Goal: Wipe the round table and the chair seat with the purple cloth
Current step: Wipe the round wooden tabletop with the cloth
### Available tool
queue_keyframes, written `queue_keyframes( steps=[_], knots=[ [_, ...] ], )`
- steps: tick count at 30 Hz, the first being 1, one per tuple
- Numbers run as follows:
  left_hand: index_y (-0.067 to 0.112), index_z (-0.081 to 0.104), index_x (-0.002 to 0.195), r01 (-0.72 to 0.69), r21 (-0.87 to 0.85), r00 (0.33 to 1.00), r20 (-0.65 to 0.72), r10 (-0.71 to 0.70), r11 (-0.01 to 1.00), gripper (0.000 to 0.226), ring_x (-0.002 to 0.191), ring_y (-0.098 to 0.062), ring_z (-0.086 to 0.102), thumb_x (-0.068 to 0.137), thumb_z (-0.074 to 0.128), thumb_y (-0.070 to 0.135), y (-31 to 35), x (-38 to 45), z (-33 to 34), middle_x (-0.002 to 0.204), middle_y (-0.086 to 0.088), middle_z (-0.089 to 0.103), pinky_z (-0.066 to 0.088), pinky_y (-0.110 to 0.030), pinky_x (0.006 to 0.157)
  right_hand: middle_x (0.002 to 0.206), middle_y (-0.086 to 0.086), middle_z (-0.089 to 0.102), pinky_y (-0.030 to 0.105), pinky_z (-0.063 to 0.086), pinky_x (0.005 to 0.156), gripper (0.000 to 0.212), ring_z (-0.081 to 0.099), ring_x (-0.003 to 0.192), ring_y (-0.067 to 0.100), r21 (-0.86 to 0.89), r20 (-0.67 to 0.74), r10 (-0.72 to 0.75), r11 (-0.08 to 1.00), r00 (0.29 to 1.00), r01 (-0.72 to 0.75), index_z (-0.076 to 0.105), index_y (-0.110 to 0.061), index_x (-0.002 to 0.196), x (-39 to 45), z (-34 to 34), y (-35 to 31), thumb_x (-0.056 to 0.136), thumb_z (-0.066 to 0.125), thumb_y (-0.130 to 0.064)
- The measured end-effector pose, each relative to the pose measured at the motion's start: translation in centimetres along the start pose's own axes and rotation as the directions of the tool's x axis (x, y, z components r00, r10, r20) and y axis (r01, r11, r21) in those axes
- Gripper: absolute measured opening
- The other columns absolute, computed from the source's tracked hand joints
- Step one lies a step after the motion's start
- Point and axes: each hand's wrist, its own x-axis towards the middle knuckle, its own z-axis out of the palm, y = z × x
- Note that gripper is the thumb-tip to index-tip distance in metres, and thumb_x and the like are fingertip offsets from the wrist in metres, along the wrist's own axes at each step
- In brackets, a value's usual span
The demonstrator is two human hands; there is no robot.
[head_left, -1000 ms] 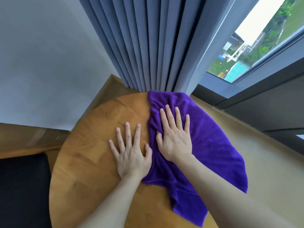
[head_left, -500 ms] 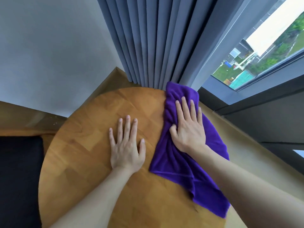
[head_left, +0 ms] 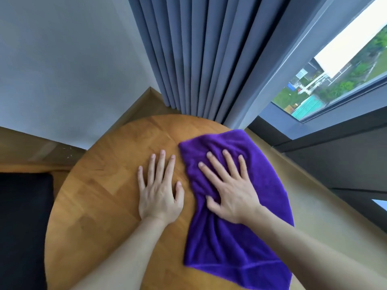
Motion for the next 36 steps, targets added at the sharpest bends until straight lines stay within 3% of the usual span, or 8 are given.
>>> queue_keyframes(
  steps=[6, 10, 14, 18, 22, 25, 32, 36],
  knots=[
    [0.027, 0.018, 0.164, -0.010, -0.001, 1.000, 0.003, 0.010, 1.000, 0.075, 0.160, -0.021, 0.003, 0.092, 0.038, 0.040, -0.1, 0.1, 0.1, 0.173, 0.001, 0.008, 0.011, -0.059, 0.125, 0.172, 0.003, 0.003, 0.061, -0.001, 0.124, 0.083, -0.005, 0.158, 0.032, 0.087, -0.042, 0.354, 0.933, 0.934, -0.349, 0.010, -0.023, 0.164, 7.8, -0.7, -3.0, 0.092, 0.037, -0.055],
    [0.024, 0.024, 0.163, -0.015, -0.015, 1.000, -0.010, 0.015, 1.000, 0.072, 0.160, -0.020, 0.003, 0.094, 0.036, 0.037, -0.3, -0.2, 0.1, 0.173, 0.001, 0.009, 0.010, -0.059, 0.126, 0.172, 0.000, 0.009, 0.059, 0.010, 0.124, 0.082, -0.001, 0.158, 0.028, 0.103, -0.043, 0.161, 0.982, 0.986, -0.156, 0.017, -0.021, 0.163, 4.3, 0.0, -4.2, 0.090, 0.043, -0.045],
    [0.016, 0.039, 0.156, -0.014, -0.029, 1.000, -0.026, 0.014, 0.999, 0.065, 0.159, -0.021, 0.008, 0.094, 0.037, 0.036, -0.3, -0.1, 0.1, 0.172, 0.000, 0.014, 0.011, -0.058, 0.125, 0.171, -0.002, 0.013, 0.052, 0.007, 0.127, 0.086, 0.004, 0.158, 0.026, 0.074, -0.023, -0.078, 0.994, 0.997, 0.079, 0.020, -0.025, 0.163, -0.6, 0.5, -2.6, 0.085, 0.050, -0.044],
    [0.024, 0.026, 0.162, 0.001, -0.040, 1.000, -0.023, -0.002, 0.999, 0.069, 0.159, -0.019, 0.005, 0.095, 0.036, 0.037, -0.2, -0.1, 0.1, 0.173, 0.003, 0.011, 0.009, -0.057, 0.126, 0.167, 0.001, 0.027, 0.051, 0.014, 0.121, 0.087, 0.024, 0.152, 0.033, 0.027, -0.056, -0.006, 1.000, 0.998, 0.008, 0.030, -0.031, 0.160, 0.2, -0.3, -0.3, 0.080, 0.054, -0.055],
    [0.027, 0.022, 0.163, 0.004, -0.032, 1.000, -0.016, -0.004, 0.999, 0.071, 0.159, -0.019, 0.003, 0.095, 0.038, 0.037, -0.3, 0.1, 0.0, 0.173, 0.003, 0.010, 0.008, -0.057, 0.126, 0.172, 0.004, 0.005, 0.070, -0.002, 0.119, 0.085, 0.003, 0.155, 0.044, -0.004, -0.006, 0.073, 0.997, 0.997, -0.073, 0.015, -0.037, 0.162, 5.1, -0.6, -1.4, 0.087, 0.042, -0.066],
    [0.024, 0.026, 0.162, -0.009, -0.007, 1.000, -0.011, 0.009, 1.000, 0.070, 0.159, -0.020, 0.004, 0.094, 0.038, 0.037, -0.2, 0.1, 0.0, 0.173, 0.002, 0.011, 0.010, -0.057, 0.126, 0.172, 0.006, 0.001, 0.070, 0.001, 0.120, 0.083, -0.003, 0.156, 0.040, 0.001, -0.006, 0.096, 0.995, 0.995, -0.096, 0.012, -0.032, 0.163, 5.4, -0.4, -2.4, 0.092, 0.040, -0.064],
    [0.009, 0.052, 0.144, -0.025, 0.015, 1.000, -0.008, 0.025, 1.000, 0.065, 0.158, -0.026, 0.014, 0.084, 0.042, 0.031, 0.0, 0.0, -0.4, 0.171, -0.004, 0.019, 0.015, -0.060, 0.124, 0.172, 0.004, 0.009, 0.065, 0.010, 0.122, 0.085, 0.004, 0.158, 0.031, -0.017, 0.023, -0.256, 0.966, 0.966, 0.256, 0.019, -0.020, 0.163, -0.7, 0.6, -2.3, 0.087, 0.048, -0.044],
    [0.019, 0.036, 0.157, 0.000, 0.001, 1.000, -0.014, 0.000, 1.000, 0.069, 0.159, -0.023, 0.009, 0.091, 0.040, 0.037, 0.1, 0.0, -0.2, 0.172, -0.001, 0.014, 0.013, -0.059, 0.125, 0.172, -0.001, 0.009, 0.074, 0.004, 0.117, 0.088, 0.004, 0.157, 0.036, -0.035, -0.005, -0.141, 0.989, 0.990, 0.141, 0.019, -0.034, 0.162, 0.5, -0.1, 0.0, 0.082, 0.051, -0.054]
  ],
)
